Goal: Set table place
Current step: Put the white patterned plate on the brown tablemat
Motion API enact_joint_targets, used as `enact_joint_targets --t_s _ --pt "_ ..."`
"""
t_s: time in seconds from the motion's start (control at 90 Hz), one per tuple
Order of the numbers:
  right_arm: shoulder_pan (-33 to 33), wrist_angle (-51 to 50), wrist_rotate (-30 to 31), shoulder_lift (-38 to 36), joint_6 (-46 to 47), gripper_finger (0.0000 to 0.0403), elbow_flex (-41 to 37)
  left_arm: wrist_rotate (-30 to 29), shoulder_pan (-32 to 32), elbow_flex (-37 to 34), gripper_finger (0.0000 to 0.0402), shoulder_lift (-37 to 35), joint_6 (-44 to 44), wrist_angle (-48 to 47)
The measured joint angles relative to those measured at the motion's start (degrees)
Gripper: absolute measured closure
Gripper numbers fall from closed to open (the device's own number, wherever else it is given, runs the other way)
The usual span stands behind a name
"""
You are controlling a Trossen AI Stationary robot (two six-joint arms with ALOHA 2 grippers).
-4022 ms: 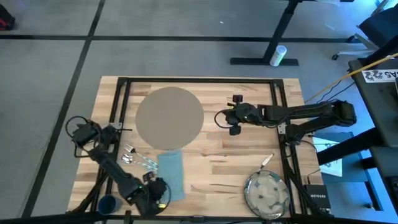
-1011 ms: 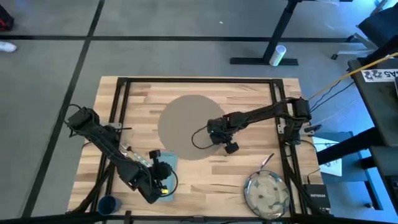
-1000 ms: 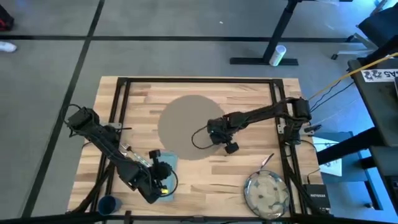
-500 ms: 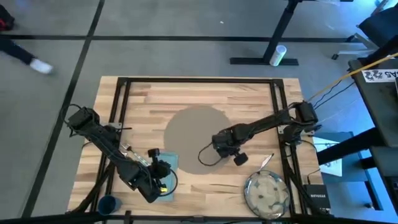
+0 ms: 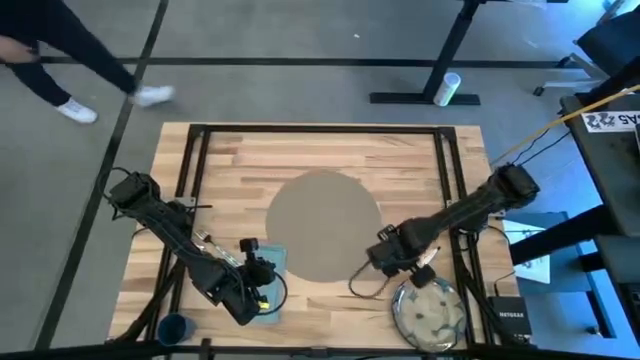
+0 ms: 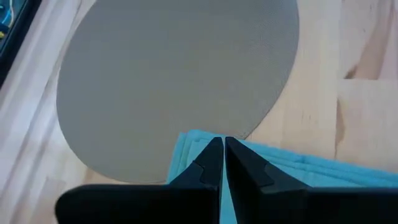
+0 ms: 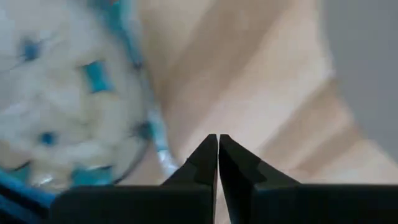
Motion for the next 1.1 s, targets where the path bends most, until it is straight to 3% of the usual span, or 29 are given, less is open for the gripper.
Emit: enact_joint_targets --t_s 0.144,0.356,0.567,0.978,1.1 --pt "2.7 0.5 -4.4 0.0 2.1 0.0381 0.0 0.0 0.0 0.0 0.0402 0.0 0.4 0.4" --pt "3.6 1.1 -4.5 0.0 4.4 0.0329 0.1 0.0 0.1 0.0 0.0402 0.0 0.4 0.4" --pt "3.6 8.7 -7.0 0.0 5.6 0.0294 -4.3 0.0 0.1 0.0 0.0402 0.0 0.3 0.4" --pt "3.5 18.4 -12.1 0.0 8.7 0.0291 -14.0 0.0 0.1 0.0 0.0402 0.0 0.4 0.3" --pt "3.5 19.6 -12.8 -0.1 8.6 0.0313 -14.9 0.0 0.1 0.0 0.0402 0.0 0.4 0.3"
